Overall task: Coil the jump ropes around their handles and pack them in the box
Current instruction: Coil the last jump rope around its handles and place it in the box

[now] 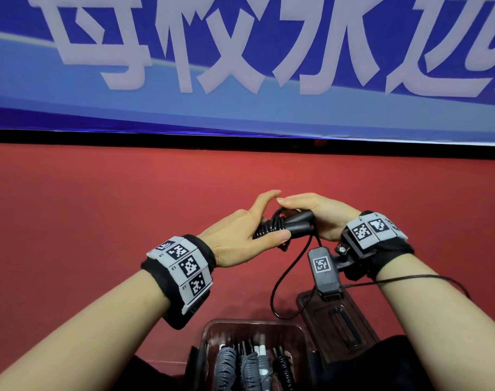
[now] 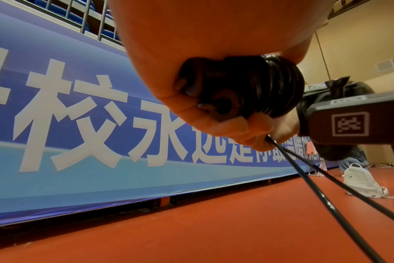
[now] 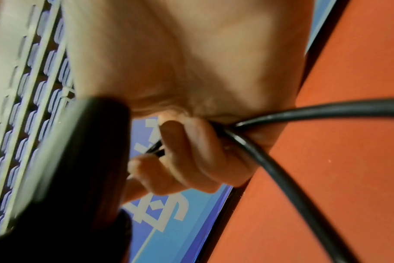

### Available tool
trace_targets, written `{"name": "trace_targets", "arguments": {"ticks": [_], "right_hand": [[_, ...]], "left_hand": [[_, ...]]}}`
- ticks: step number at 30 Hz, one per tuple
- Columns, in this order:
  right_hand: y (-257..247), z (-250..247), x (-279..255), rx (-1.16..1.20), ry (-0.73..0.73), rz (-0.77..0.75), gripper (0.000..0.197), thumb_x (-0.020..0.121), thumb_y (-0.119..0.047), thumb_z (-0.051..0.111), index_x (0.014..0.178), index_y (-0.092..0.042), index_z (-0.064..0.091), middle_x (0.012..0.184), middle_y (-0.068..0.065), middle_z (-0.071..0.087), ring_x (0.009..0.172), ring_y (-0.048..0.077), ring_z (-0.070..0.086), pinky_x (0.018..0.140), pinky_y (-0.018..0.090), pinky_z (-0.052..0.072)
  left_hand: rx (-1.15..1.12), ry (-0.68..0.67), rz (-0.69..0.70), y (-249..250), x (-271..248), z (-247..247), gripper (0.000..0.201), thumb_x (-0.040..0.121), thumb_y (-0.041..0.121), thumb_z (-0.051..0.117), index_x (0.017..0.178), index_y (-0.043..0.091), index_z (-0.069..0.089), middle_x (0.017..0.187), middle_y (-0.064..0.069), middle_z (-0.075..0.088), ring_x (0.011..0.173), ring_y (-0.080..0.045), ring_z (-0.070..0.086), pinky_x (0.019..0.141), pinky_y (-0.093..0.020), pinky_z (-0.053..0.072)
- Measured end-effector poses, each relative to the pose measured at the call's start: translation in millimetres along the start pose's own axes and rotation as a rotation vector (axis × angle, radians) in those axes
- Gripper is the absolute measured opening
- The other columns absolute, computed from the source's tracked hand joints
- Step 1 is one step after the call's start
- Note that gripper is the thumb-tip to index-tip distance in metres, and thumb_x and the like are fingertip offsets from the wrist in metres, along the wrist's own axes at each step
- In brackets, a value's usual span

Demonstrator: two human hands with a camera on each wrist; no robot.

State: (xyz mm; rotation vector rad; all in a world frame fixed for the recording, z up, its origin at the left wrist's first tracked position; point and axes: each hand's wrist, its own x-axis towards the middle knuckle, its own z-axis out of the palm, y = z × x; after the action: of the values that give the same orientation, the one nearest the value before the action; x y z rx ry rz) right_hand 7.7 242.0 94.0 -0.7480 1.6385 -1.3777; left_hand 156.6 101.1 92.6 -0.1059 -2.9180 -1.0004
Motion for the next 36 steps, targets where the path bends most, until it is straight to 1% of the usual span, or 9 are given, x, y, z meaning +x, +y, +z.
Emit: {"name": "trace_targets", "arguments": {"ticks": [3, 6, 13, 17, 21, 24, 28, 32, 36], "right_hand": [[8.8, 2.0, 4.9, 0.02, 0.027, 0.075, 0.035, 0.074, -0.043, 0.079, 0.082, -0.014, 0.061, 0.074, 0.007, 0.05, 0.06, 0.016, 0.04, 0.056, 0.027, 0.028], [11.7, 13.4, 8.6, 0.0, 0.119, 0.047, 0.027, 0.098, -0.034, 0.053, 0.074, -0.022, 0.051, 0.06, -0.004, 0.036, 0.05, 0.006, 0.025, 0.046, 0.02, 0.016], [8.4, 47.2, 21.3, -0.46, 0.342, -0.16, 0.046, 0.103, -0.029, 0.035, 0.064, -0.021, 0.059, 0.048, -0.01, 0.042, 0.044, 0.009, 0.035, 0.049, 0.026, 0.026], [9.8, 55.9, 19.0, -0.652, 0.272, -0.174, 0.029, 0.103, -0.027, 0.036, 0.108, -0.02, 0.064, 0.067, -0.005, 0.051, 0.056, 0.013, 0.044, 0.053, 0.028, 0.035], [10.4, 63.1, 15.4, -0.724, 0.212, -0.19, 0.03, 0.103, -0.018, 0.036, 0.126, -0.02, 0.055, 0.069, -0.007, 0.051, 0.058, 0.01, 0.047, 0.052, 0.021, 0.037], [5.6, 68.9, 9.8, -0.78, 0.15, -0.189, 0.03, 0.103, -0.019, 0.036, 0.126, -0.021, 0.056, 0.07, -0.006, 0.054, 0.056, 0.009, 0.048, 0.048, 0.016, 0.037], [-0.5, 71.3, 1.8, -1.093, 0.192, -0.293, 0.032, 0.103, -0.029, 0.037, 0.129, -0.027, 0.057, 0.09, -0.005, 0.066, 0.085, 0.021, 0.061, 0.071, 0.033, 0.047], [-5.3, 67.0, -2.3, -1.251, 0.306, -0.448, 0.028, 0.101, -0.037, 0.04, 0.116, -0.031, 0.063, 0.103, -0.009, 0.068, 0.097, 0.019, 0.061, 0.07, 0.033, 0.038], [-13.3, 58.1, -6.3, -1.19, 0.404, -0.531, 0.022, 0.096, -0.045, 0.049, 0.098, -0.032, 0.067, 0.094, -0.013, 0.067, 0.087, 0.011, 0.06, 0.074, 0.033, 0.046]], "left_hand": [[-0.028, 0.024, 0.026, -2.1, 1.4, 2.6, 0.075, 0.09, 0.066, 0.039, 0.151, 0.044, 0.0, 0.083, -0.004, 0.07, 0.053, -0.015, 0.058, 0.062, -0.035, 0.053], [-0.12, 0.136, 0.001, -3.7, 3.2, 1.5, 0.069, 0.092, 0.064, 0.037, 0.151, 0.037, 0.014, 0.077, -0.007, 0.068, 0.049, -0.017, 0.06, 0.053, -0.025, 0.05], [-0.456, 0.388, -0.129, -13.1, 15.1, -9.0, 0.021, 0.1, 0.047, 0.044, 0.108, 0.03, 0.053, 0.074, -0.003, 0.064, 0.047, -0.025, 0.054, 0.041, -0.029, 0.041], [-0.534, 0.43, -0.243, -18.8, 18.6, -14.2, 0.032, 0.098, 0.053, 0.044, 0.11, 0.025, 0.053, 0.075, -0.005, 0.06, 0.049, -0.023, 0.055, 0.043, -0.026, 0.041], [-0.602, 0.536, -0.37, -26.0, 21.7, -18.9, 0.043, 0.097, 0.058, 0.039, 0.112, 0.02, 0.049, 0.075, -0.005, 0.058, 0.049, -0.021, 0.054, 0.043, -0.025, 0.04], [-0.472, 0.616, -0.504, -38.0, 20.1, -23.5, 0.051, 0.093, 0.066, 0.035, 0.113, 0.02, 0.046, 0.079, -0.003, 0.061, 0.053, -0.022, 0.061, 0.049, -0.03, 0.046], [-0.079, 0.629, -0.625, -55.7, 13.4, -23.7, 0.054, 0.088, 0.073, 0.028, 0.108, 0.025, 0.04, 0.084, -0.007, 0.068, 0.073, -0.033, 0.069, 0.076, -0.042, 0.055], [0.218, 0.526, -0.581, -51.9, 13.0, -13.9, 0.052, 0.092, 0.069, 0.031, 0.11, 0.022, 0.039, 0.089, -0.008, 0.065, 0.088, -0.036, 0.064, 0.073, -0.038, 0.042], [0.228, 0.369, -0.477, -42.2, 10.0, -7.8, 0.055, 0.089, 0.075, 0.017, 0.097, 0.031, 0.048, 0.084, 0.0, 0.069, 0.079, -0.032, 0.064, 0.076, -0.04, 0.049]]}}
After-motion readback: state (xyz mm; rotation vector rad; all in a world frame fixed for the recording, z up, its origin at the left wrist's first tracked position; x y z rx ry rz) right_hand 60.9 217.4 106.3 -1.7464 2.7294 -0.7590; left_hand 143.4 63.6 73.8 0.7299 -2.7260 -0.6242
